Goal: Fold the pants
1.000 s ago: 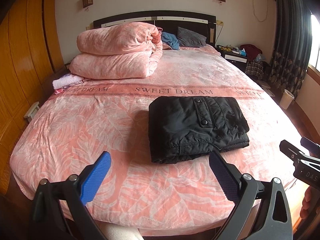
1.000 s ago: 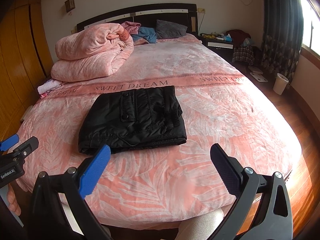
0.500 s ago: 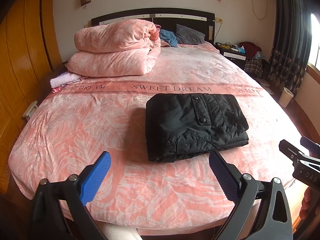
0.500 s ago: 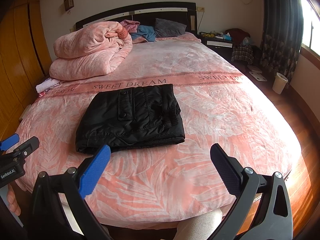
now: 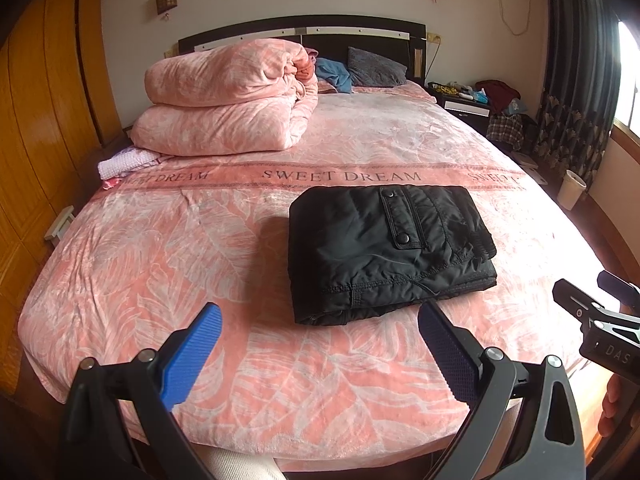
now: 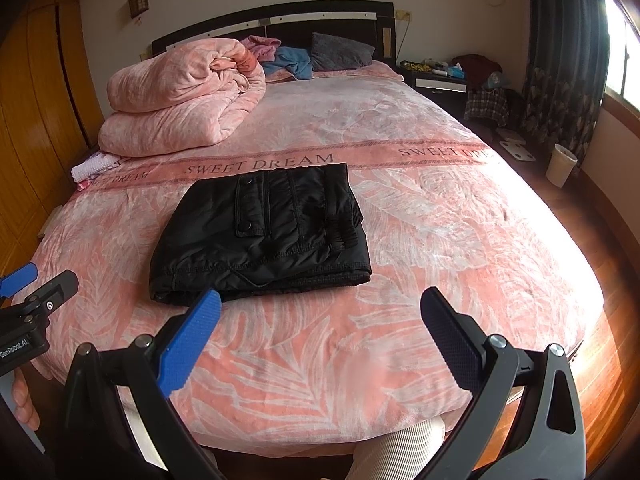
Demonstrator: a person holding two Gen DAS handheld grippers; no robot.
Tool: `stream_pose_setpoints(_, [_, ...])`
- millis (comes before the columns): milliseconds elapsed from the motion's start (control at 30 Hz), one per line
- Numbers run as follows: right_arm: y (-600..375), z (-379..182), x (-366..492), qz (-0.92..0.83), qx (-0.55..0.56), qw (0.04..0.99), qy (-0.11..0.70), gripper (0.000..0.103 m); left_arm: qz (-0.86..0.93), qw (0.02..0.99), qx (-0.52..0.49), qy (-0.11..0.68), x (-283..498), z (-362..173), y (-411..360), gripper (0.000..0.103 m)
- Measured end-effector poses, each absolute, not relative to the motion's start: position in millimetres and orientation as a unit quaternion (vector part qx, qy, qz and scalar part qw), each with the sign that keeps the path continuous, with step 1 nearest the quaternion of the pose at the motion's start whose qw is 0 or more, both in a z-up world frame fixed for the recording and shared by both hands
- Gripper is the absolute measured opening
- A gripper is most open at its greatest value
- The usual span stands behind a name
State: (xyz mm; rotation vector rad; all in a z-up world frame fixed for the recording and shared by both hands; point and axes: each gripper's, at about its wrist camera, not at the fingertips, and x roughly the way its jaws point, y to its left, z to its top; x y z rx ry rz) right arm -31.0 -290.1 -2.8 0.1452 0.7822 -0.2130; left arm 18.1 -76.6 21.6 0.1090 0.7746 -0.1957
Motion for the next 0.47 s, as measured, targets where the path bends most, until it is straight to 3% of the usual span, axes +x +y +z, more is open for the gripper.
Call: stream_pose_setpoints(467, [-290.6, -2.1, -30.1, -0.102, 0.071, 0.917, 0.380, 0.100, -0.098, 0.918, 0.052, 0.380, 20.9, 19.6, -77.1, 0.099])
